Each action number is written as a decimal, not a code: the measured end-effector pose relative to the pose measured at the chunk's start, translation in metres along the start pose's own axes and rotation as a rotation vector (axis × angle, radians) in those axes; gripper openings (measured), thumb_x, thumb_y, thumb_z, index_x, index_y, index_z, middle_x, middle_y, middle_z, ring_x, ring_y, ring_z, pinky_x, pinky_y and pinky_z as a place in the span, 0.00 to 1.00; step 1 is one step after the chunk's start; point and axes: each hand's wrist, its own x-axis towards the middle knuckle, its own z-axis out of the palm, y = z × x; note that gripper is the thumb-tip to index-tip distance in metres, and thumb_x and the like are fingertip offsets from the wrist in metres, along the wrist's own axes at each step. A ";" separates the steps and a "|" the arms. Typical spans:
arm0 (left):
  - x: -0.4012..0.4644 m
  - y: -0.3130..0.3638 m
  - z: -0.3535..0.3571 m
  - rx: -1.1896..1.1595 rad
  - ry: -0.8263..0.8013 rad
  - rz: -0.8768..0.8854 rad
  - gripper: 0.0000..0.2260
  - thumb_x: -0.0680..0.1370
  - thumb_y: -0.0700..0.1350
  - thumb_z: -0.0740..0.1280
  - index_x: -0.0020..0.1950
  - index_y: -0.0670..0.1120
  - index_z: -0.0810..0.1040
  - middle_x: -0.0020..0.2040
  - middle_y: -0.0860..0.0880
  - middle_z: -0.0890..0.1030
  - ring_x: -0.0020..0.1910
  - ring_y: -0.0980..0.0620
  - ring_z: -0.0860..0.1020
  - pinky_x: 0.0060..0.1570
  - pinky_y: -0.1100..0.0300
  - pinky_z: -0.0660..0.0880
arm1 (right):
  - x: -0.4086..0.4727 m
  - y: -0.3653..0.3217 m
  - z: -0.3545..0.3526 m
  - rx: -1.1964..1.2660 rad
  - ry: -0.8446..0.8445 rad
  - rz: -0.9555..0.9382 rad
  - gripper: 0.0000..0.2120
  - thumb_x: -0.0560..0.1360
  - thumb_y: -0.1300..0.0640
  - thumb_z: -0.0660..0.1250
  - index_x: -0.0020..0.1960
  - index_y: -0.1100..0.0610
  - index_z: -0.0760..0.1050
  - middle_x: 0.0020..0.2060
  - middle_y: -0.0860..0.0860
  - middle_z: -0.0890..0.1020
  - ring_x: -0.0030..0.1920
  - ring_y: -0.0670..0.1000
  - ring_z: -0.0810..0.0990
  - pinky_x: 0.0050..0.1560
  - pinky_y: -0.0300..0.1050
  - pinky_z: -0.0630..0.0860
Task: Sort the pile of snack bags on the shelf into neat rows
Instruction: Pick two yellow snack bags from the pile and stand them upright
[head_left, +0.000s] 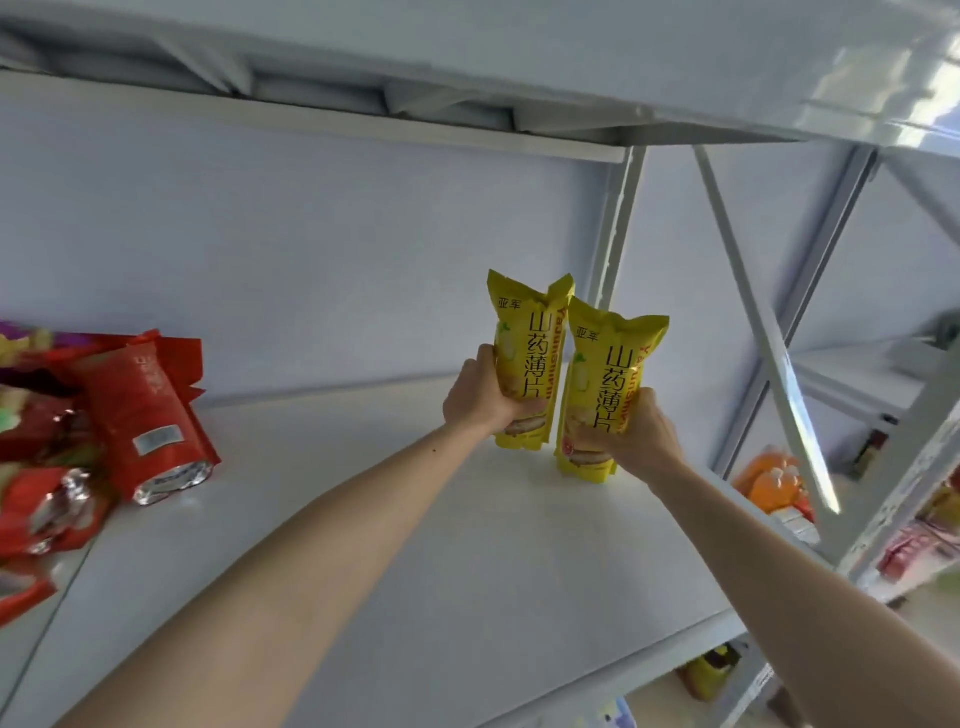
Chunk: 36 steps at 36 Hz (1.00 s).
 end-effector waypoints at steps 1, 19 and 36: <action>0.004 0.003 0.007 0.010 0.016 -0.007 0.40 0.60 0.64 0.78 0.63 0.47 0.66 0.57 0.47 0.75 0.56 0.44 0.78 0.50 0.47 0.77 | 0.007 0.003 0.000 0.007 -0.006 -0.002 0.35 0.63 0.44 0.80 0.61 0.58 0.67 0.53 0.53 0.77 0.51 0.54 0.75 0.44 0.48 0.72; 0.026 -0.001 0.047 -0.006 -0.005 -0.194 0.45 0.65 0.60 0.78 0.73 0.42 0.61 0.65 0.42 0.73 0.63 0.43 0.74 0.59 0.49 0.74 | 0.059 0.020 0.005 -0.129 -0.185 -0.052 0.42 0.59 0.40 0.80 0.62 0.58 0.64 0.55 0.53 0.76 0.55 0.56 0.76 0.48 0.53 0.77; -0.047 -0.038 -0.040 0.350 0.005 -0.200 0.30 0.72 0.54 0.73 0.69 0.47 0.67 0.68 0.49 0.72 0.66 0.48 0.72 0.61 0.53 0.72 | -0.020 -0.033 0.023 -0.745 -0.373 -0.288 0.14 0.70 0.47 0.72 0.51 0.53 0.73 0.44 0.49 0.74 0.53 0.54 0.78 0.40 0.44 0.69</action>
